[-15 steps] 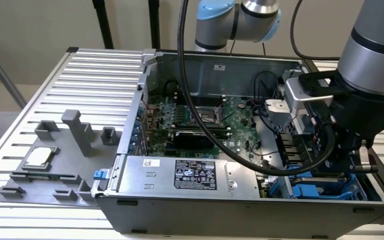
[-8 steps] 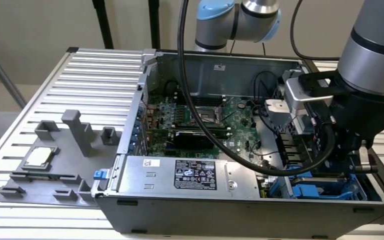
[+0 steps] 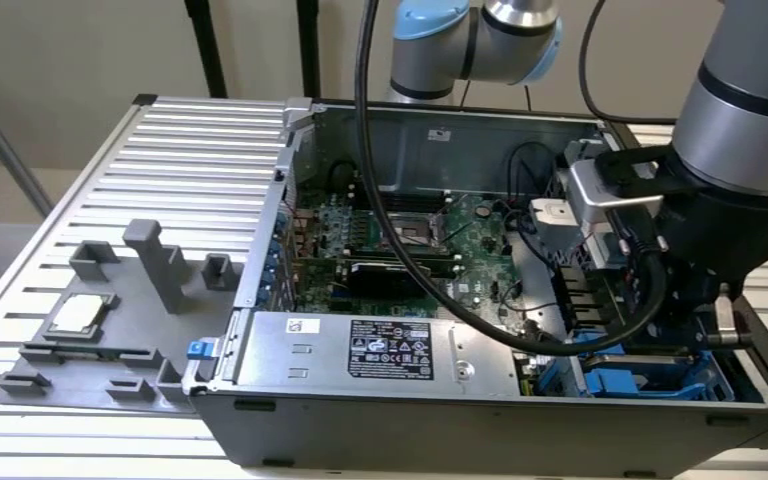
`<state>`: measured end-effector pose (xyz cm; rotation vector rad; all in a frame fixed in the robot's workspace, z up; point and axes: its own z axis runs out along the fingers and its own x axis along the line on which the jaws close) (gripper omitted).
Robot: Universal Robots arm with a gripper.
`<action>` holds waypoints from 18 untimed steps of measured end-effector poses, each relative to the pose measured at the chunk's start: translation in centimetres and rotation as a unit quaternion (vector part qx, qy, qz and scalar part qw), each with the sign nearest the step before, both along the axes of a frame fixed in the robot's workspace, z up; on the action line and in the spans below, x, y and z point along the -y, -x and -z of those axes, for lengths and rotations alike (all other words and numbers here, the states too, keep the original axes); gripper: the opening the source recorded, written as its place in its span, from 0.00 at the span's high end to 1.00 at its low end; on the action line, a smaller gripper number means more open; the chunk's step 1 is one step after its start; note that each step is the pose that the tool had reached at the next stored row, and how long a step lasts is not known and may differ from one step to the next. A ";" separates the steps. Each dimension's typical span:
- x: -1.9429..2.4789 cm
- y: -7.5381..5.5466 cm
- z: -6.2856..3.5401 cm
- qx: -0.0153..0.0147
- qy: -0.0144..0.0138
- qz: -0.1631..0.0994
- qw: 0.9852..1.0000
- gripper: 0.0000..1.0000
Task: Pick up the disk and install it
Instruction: 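Insert the second disk wire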
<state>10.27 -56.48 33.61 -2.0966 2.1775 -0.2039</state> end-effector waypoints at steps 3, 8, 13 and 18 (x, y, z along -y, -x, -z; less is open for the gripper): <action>0.00 0.0 0.21 0.000 0.000 0.000 1.000 1.00; -0.01 0.0 0.34 0.000 0.000 0.000 1.000 0.00; 0.00 0.1 -0.52 0.000 0.000 0.000 1.000 0.00; 0.00 0.9 -1.02 0.000 -0.001 0.000 1.000 0.00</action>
